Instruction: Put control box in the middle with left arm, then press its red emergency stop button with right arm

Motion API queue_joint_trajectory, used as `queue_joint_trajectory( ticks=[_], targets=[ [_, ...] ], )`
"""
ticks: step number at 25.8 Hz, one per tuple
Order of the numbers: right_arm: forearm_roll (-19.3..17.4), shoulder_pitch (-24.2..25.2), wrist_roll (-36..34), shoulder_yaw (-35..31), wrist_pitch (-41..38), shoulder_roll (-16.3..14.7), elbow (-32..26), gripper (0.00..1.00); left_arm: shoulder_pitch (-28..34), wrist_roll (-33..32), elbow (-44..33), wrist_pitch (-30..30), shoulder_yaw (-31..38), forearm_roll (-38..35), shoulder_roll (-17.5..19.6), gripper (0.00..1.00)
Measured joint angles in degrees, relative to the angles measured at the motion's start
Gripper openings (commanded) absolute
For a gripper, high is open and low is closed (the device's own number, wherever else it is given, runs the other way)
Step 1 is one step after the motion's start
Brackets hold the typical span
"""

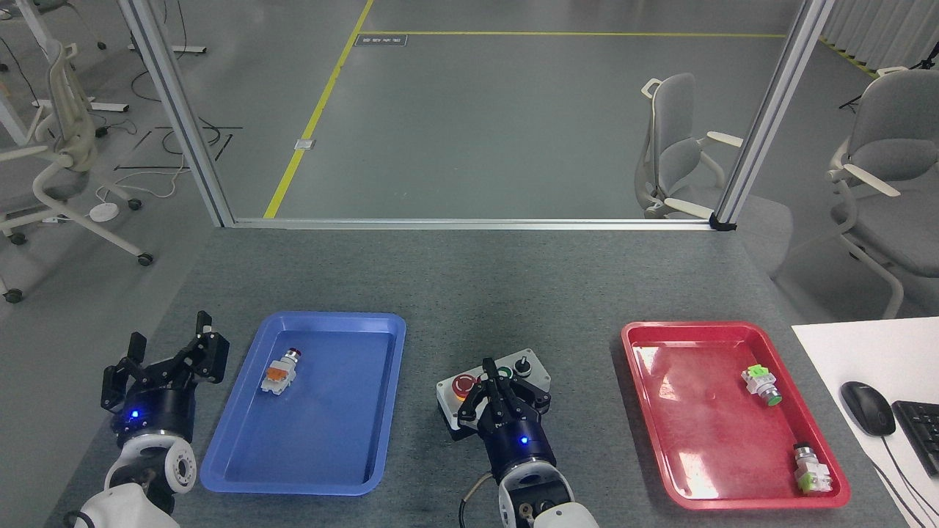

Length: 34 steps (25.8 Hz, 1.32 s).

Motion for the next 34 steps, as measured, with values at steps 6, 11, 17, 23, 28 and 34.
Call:
queue_joint_trajectory(
  ticks=[6,11,17,23,28,34],
  targets=[
    [-0.4,-2.3,-0.1,1.4,0.0,1.2,4.6,0.0,2.2,0.1,0.3,-0.1,-2.5,0.0,-2.2,0.99],
    [-1.0,-3.9,-0.3,1.7,0.4,1.7,9.2,0.0,3.1,0.2,1.3,0.1,-4.3,-0.2,-4.1,0.99],
    [-1.9,-4.5,-0.9,2.4,0.8,1.8,12.1,0.0,3.4,-0.1,1.6,0.3,-5.1,0.0,-4.5,0.99],
    [-2.7,-4.5,-2.3,3.5,0.9,1.7,13.4,0.0,3.4,-0.1,1.7,0.3,-5.1,0.6,-4.7,0.99],
    [-2.8,-4.3,0.0,2.9,1.2,1.2,8.6,0.0,3.4,0.1,1.7,0.3,-5.1,0.7,-4.8,0.99],
    [-2.8,-2.5,-0.6,-1.5,0.8,-0.7,0.0,0.58,3.4,0.1,1.7,0.3,-5.1,0.7,-4.8,0.99]
  ],
)
